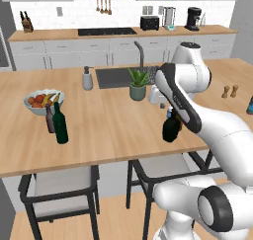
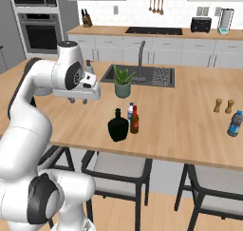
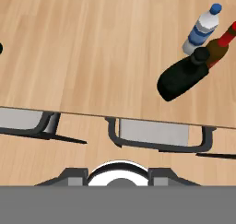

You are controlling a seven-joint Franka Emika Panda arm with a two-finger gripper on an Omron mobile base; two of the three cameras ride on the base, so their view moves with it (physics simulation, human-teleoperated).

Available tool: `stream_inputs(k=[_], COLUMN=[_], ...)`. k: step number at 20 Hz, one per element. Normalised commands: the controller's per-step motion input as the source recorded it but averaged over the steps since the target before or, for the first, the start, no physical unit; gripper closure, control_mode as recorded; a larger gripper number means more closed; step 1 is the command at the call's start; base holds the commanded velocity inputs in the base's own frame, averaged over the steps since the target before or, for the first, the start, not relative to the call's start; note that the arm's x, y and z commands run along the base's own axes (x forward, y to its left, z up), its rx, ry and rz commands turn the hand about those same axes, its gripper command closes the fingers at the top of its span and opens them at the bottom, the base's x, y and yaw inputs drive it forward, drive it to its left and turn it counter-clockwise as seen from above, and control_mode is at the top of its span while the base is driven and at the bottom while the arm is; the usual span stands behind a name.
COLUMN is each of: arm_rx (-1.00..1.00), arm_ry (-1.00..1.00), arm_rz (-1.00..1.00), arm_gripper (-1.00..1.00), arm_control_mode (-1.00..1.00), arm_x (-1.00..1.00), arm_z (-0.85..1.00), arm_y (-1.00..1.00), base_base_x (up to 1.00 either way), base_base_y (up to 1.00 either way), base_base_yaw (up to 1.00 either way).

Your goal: Move the plastic bottles in the middle to the plastics group, and the glass bottles in the middle to the glass group.

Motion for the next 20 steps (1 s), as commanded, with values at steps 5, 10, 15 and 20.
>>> stream_inputs(k=[5, 10, 15, 20], arm_rx=[0.00, 0.00, 0.00, 0.00], arm_ry=[0.00, -0.01, 0.00, 0.00], arm_rz=[0.01, 0.09, 0.00, -0.02], arm_gripper=[-1.00, -1.00, -1.00, -1.00], arm_control_mode=[-1.00, -1.00, -1.00, -1.00], arm_x=[-0.01, 0.01, 0.24, 0.49], arm_z=[-0.06, -0.23, -0.31, -0.31], arm_y=[-0.17, -0.58, -0.62, -0.43], base_base_x=[0.00, 0.00, 0.00, 0.00], base_base_y=[0.00, 0.00, 0.00, 0.00], base_base_yaw=[0.00, 0.00, 0.00, 0.00])
